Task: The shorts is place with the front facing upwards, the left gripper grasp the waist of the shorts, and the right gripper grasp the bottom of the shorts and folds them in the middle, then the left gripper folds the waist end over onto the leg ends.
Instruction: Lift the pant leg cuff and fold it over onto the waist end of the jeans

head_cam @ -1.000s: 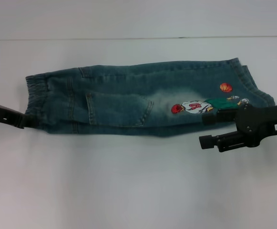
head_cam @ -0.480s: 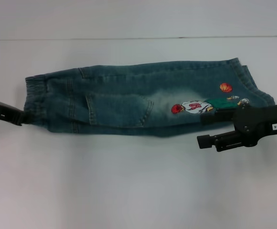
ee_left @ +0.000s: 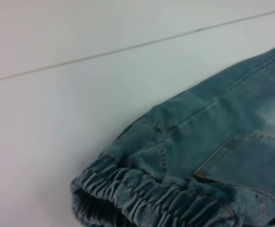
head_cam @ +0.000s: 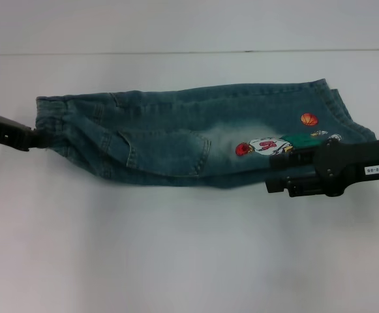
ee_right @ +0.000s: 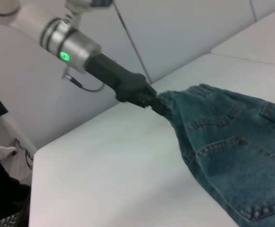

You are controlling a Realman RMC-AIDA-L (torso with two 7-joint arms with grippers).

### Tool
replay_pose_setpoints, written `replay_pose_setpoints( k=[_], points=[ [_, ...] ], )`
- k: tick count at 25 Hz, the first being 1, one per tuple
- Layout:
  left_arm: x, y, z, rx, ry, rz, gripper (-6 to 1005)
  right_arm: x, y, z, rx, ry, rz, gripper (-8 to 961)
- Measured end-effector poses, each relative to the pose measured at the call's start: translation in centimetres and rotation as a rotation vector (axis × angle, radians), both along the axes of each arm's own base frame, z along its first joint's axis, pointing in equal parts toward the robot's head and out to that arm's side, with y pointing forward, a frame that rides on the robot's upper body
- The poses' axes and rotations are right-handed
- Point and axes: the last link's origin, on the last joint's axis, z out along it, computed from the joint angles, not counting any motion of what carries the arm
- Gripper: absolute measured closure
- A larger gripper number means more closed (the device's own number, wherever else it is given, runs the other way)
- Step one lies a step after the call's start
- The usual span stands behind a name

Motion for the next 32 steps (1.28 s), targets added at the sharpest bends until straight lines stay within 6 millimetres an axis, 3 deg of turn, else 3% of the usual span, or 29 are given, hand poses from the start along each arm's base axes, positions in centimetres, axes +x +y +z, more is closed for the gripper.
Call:
replay_pose_setpoints(
  k=[10,13,24,32],
  points=[
    [2.1,-0.1,1.7,-0.013,-0.108,-0.059,948,-0.1,1.1,-1.0,0.092,0.007,-0.043,489],
    [2.5,-0.2,2.2,-0.011,-0.137,-0.075,948,-0.2,2.0,-1.7,0.178,0.039,-0.086,740],
    [4.9,-0.1,3.4,-0.011,-0.283,-0.153,948,-0.6,4.5,-8.0,0.442,0.077,-0.183,951],
    [6.8,0.0,3.6,-0.033,-0.369,-0.216,949,-1.1,5.3,-11.9,0.526,-0.06,-0.187,951]
  ],
)
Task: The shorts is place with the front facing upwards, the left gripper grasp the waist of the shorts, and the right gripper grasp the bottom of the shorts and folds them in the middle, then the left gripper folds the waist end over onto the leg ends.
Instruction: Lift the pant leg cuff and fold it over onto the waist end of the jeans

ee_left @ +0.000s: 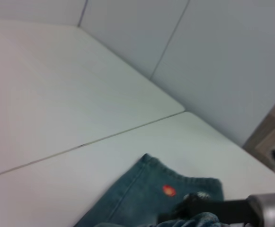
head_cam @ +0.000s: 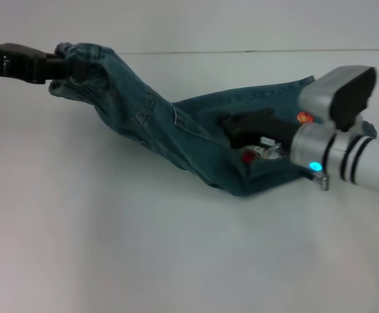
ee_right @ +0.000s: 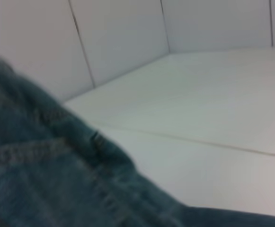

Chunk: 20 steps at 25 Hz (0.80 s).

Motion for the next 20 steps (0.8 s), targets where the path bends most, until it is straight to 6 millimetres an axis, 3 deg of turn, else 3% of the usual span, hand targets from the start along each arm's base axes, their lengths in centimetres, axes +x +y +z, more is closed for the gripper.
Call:
replay_pose_setpoints(
  k=[7,20],
  points=[
    [0.8,0.4,-0.5,-0.029,-0.032,-0.021,949,-2.9,-1.9,-3.4,-0.091,-0.015,0.101,952],
    [1.7,0.6,-0.5,-0.032,-0.062,-0.052,949,-7.2,-5.0,-7.8,-0.226,-0.031,0.201,952]
  ],
)
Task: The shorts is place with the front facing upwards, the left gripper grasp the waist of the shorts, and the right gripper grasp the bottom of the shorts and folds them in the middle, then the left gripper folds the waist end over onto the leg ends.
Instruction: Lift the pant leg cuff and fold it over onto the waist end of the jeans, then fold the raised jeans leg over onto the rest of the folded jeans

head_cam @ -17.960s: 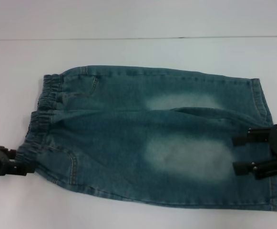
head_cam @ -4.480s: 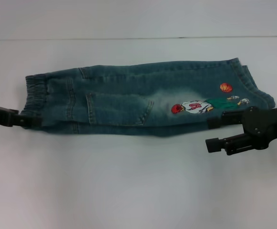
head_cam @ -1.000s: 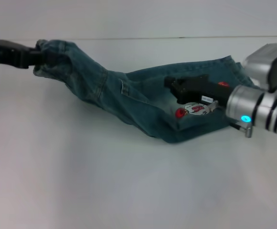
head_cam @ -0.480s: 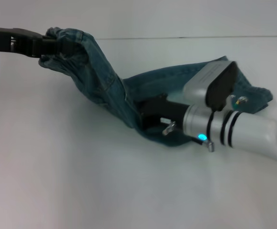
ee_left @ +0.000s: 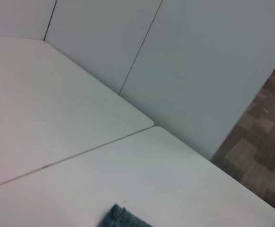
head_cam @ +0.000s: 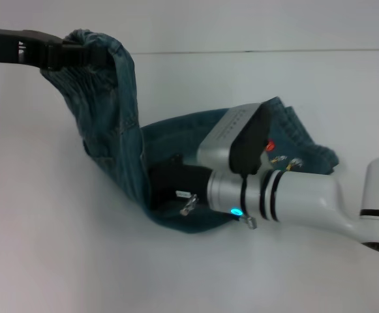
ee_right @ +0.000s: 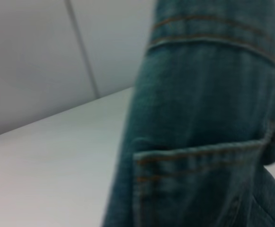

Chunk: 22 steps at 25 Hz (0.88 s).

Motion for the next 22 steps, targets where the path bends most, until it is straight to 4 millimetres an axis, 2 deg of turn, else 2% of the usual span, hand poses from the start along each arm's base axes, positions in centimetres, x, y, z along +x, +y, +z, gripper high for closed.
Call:
replay_pose_setpoints(
  k=[6,13,17,22],
  points=[
    [0.1,0.0,-0.1,-0.004,0.001,-0.002,949,-2.5,-1.1,-1.6,-0.049,-0.027,0.077,952],
    [0.1,-0.1,-0.3,-0.013,-0.007,0.0,949,-4.5,-1.8,-2.3,-0.074,-0.036,0.153,951],
    [0.3,-0.1,-0.3,-0.011,-0.018,-0.007,950,-4.5,-1.8,-2.3,-0.075,-0.044,0.156,951],
    [0.3,-0.1,-0.6,-0.018,-0.024,-0.011,950,-2.6,-0.7,-1.2,-0.023,-0.036,0.085,951]
  ],
)
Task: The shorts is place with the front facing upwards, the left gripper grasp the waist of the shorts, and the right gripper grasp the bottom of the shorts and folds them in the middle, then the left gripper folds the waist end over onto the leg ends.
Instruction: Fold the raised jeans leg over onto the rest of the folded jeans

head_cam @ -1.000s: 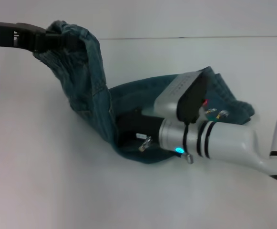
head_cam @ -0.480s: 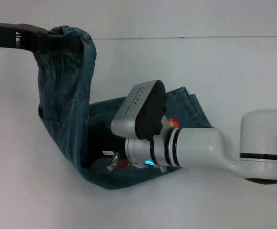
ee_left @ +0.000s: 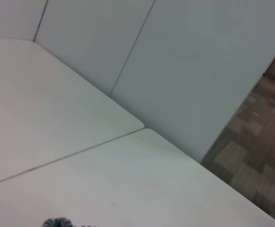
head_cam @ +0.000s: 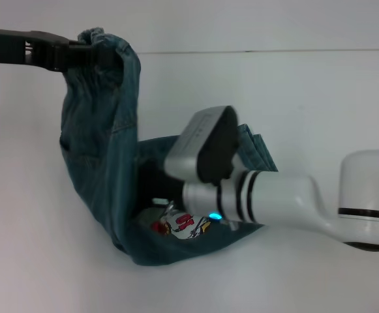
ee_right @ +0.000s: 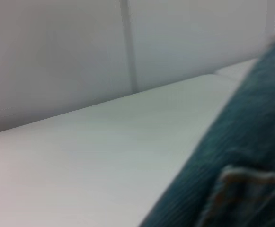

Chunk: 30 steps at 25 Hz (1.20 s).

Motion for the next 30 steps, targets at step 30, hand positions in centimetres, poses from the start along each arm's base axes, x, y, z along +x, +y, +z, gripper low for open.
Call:
replay_pose_setpoints(
  k=[30],
  points=[
    [3.5,-0.4,-12.2,-0.131,0.045,-0.173,934,13.2,6.9,16.9,0.71,0.504,-0.529,952]
  ],
)
